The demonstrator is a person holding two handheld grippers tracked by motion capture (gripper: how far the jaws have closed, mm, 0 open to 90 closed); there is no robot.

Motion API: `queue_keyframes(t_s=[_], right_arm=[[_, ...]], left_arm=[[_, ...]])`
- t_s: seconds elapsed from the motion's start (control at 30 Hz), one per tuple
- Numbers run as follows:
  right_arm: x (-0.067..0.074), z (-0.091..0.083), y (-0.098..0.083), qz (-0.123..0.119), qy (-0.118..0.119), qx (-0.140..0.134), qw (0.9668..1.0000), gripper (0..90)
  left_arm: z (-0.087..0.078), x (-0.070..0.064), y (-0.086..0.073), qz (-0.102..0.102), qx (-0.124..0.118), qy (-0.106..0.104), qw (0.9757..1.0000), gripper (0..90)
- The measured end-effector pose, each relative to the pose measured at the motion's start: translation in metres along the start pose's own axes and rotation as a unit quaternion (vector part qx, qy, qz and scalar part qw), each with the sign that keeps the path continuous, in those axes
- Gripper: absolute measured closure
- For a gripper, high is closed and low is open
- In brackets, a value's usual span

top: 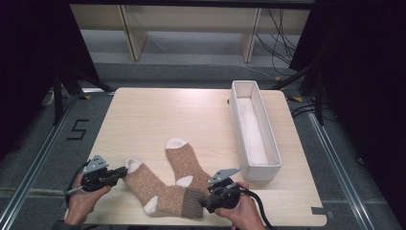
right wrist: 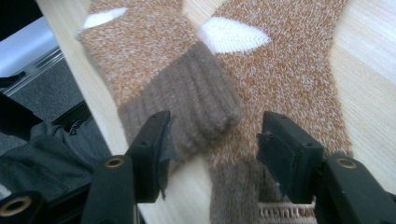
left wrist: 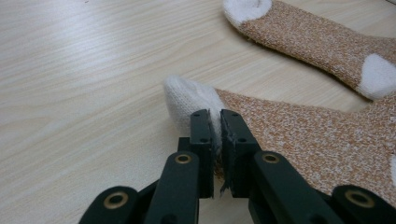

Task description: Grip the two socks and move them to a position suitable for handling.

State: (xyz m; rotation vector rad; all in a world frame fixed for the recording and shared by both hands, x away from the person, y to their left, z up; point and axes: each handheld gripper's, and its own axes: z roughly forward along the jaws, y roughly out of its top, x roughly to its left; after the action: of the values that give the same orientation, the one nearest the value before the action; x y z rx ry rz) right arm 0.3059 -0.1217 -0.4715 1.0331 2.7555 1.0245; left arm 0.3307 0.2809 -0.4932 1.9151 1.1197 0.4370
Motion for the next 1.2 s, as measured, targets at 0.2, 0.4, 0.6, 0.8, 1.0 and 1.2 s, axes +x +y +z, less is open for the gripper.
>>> queue_keyframes(t_s=[0.2, 0.4, 0.6, 0.8, 1.0, 1.2], right_arm=[[-0.005, 0.014, 0.016, -0.011, 0.016, 0.017, 0.9997, 47.2], [-0.009, 0.028, 0.021, -0.046, 0.038, 0.030, 0.9978, 71.6], [-0.006, 0.011, 0.024, -0.038, 0.065, 0.011, 0.9971, 76.6], [-0.003, -0.021, 0.025, -0.040, 0.084, -0.024, 0.9954, 77.0], [-0.016, -0.057, 0.011, -0.041, 0.064, -0.063, 0.9951, 76.9], [-0.032, -0.082, -0.010, -0.010, 0.037, -0.079, 0.9961, 76.9]], left_arm=[[-0.001, 0.000, 0.001, 0.001, 0.007, 0.003, 1.0000, 83.5], [-0.002, 0.001, 0.001, 0.006, 0.008, 0.002, 0.9999, 83.6], [-0.007, -0.002, 0.006, 0.006, -0.007, -0.005, 0.9999, 83.8], [-0.017, -0.015, 0.028, 0.018, -0.042, -0.026, 0.9986, 83.9], [-0.003, -0.030, 0.054, 0.030, -0.053, -0.048, 0.9970, 83.9], [0.029, -0.047, 0.078, 0.048, -0.048, -0.070, 0.9953, 84.0]])
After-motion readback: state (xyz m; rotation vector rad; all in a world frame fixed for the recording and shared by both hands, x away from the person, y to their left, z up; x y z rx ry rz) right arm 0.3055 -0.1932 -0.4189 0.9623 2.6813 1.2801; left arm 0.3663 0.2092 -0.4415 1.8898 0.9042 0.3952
